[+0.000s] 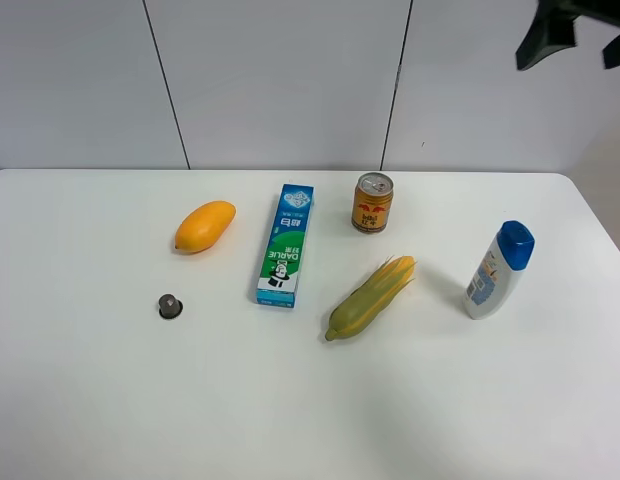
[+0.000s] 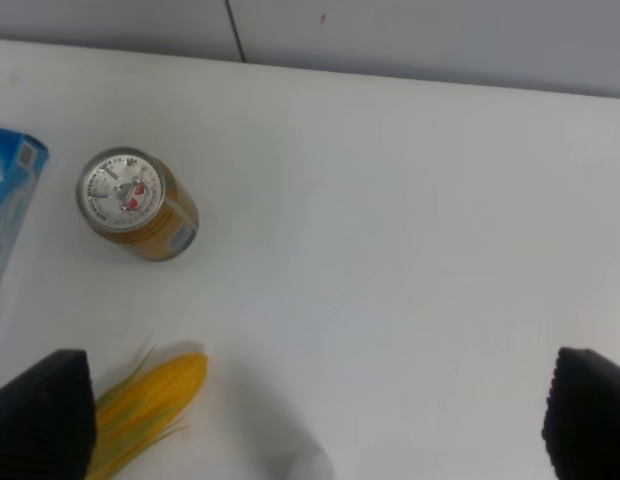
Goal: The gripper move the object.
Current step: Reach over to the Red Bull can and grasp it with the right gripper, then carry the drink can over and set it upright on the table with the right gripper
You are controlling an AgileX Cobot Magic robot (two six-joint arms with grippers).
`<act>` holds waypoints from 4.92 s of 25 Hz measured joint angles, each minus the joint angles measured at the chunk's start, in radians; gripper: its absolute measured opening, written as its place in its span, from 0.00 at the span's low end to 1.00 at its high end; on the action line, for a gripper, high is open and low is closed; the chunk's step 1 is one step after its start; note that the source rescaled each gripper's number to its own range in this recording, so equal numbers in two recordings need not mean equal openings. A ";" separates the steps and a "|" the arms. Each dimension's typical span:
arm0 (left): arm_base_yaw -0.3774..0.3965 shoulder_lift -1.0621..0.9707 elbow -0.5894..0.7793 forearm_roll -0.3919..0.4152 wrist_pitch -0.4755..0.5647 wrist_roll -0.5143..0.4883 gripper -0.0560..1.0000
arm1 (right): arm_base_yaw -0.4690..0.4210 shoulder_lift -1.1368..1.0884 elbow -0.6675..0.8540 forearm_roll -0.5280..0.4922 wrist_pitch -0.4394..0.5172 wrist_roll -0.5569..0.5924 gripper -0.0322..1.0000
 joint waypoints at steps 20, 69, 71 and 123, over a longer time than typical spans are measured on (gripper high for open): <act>0.000 0.000 0.000 0.000 0.000 0.000 1.00 | 0.193 0.412 -0.003 -0.014 -0.241 -0.103 0.92; 0.000 0.000 0.000 0.000 0.000 0.000 1.00 | 0.266 0.684 -0.004 0.064 -0.552 -0.147 0.92; 0.000 0.000 0.000 0.000 0.000 0.000 1.00 | 0.270 0.694 -0.004 0.059 -0.559 -0.147 0.92; 0.000 0.000 0.000 0.000 0.000 0.000 1.00 | 0.277 0.500 -0.003 0.050 -0.360 -0.138 0.04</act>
